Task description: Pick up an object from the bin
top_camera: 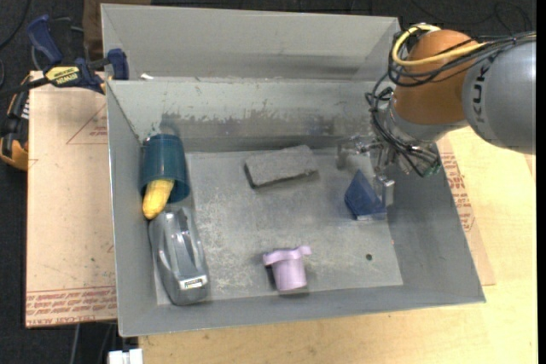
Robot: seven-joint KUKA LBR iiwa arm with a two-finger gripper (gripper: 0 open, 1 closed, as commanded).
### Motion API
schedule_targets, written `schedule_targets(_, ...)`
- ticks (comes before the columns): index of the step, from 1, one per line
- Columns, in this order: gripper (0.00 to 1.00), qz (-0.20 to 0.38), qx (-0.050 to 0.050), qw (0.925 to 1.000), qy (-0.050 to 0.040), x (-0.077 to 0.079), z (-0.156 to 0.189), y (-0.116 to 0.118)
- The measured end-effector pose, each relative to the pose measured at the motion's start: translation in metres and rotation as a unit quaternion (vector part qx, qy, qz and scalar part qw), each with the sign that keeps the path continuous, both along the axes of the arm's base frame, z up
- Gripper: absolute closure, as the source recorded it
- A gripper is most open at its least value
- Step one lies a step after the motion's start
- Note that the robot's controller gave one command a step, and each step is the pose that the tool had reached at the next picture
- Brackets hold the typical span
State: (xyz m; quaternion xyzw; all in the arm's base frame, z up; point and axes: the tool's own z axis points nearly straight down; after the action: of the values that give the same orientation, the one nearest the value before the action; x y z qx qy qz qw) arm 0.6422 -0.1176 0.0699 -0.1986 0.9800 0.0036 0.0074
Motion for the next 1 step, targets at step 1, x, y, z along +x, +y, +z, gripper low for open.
schedule_targets(1, 0.0, 0.161, -0.005, 0.987, -0.0071, -0.0845, 0.0073, 0.0016)
